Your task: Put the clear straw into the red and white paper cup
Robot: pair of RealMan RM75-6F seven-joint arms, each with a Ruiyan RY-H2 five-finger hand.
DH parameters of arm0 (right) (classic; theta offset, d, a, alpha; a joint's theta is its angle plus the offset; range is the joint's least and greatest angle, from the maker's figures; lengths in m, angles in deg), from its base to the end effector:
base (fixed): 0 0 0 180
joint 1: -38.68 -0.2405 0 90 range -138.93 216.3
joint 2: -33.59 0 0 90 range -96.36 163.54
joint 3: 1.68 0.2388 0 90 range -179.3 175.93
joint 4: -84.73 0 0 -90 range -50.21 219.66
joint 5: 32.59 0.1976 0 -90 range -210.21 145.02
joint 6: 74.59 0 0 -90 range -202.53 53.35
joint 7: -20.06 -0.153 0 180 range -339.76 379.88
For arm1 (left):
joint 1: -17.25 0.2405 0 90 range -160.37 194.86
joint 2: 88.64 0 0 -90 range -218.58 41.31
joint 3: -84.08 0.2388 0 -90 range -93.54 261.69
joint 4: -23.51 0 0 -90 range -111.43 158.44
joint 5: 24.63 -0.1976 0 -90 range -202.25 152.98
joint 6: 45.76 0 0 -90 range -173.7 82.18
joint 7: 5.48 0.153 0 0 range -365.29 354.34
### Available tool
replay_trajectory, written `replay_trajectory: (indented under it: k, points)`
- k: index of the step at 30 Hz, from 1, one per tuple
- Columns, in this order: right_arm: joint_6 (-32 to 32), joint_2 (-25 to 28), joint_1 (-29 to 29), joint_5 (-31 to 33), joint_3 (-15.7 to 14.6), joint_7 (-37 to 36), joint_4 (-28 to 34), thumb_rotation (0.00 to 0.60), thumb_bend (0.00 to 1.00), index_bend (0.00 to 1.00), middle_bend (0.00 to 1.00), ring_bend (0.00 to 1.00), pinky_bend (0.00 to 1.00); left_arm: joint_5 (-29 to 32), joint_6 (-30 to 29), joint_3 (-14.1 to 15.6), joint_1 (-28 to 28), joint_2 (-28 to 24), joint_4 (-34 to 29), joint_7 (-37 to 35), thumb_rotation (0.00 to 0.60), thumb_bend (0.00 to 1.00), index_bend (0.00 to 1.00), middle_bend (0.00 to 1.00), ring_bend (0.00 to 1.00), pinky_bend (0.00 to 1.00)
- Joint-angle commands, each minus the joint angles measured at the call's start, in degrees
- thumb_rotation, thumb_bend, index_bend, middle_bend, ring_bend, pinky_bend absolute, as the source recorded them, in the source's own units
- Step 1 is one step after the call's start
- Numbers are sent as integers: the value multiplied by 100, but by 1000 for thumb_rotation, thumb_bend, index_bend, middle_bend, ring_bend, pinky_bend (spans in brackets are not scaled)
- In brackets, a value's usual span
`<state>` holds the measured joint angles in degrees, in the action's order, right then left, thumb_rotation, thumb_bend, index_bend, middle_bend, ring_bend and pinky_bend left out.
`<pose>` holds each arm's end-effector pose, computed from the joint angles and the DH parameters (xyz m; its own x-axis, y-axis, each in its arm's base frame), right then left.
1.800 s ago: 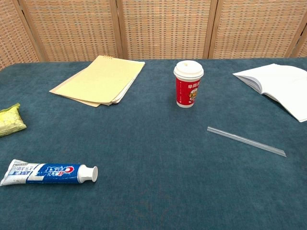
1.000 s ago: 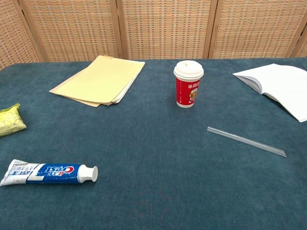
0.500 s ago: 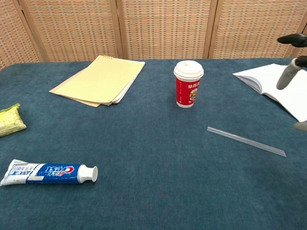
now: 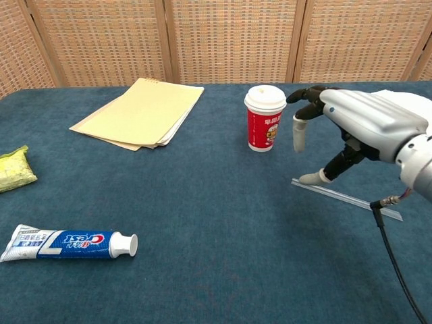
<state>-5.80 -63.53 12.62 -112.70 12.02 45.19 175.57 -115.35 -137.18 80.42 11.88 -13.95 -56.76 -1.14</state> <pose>-0.1214 -0.2781 -0.0028 0.2899 -0.0622 0.9550 -0.9065 -0.3380 0.2532 -0.2912 0.1929 0.1369 0.4789 -0.1329 0.8678 0.8679 -0.0767 -0.4907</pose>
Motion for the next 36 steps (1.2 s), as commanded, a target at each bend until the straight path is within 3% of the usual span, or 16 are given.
replay_trajectory:
  k: [1, 10, 21, 36]
  points:
    - [-97, -137, -116, 161, 89, 60, -142, 600, 289, 593, 194, 0, 0, 18, 26, 1, -11, -4, 7, -20, 600, 74, 0, 0, 0, 0]
    - [-275, -265, -320, 669, 227, 194, -374, 600, 306, 578, 179, 0, 0, 71, 98, 10, -34, -6, 31, -61, 600, 74, 0, 0, 0, 0]
    - [-415, -297, -437, 1162, 215, 242, -630, 600, 387, 583, 174, 0, 0, 78, 120, 31, -49, 4, 22, -16, 600, 74, 0, 0, 0, 0]
    - [-661, -428, -600, 1615, 128, 109, -1078, 600, 411, 547, 153, 0, 0, 120, 190, 40, -83, 5, 36, -38, 600, 74, 0, 0, 0, 0]
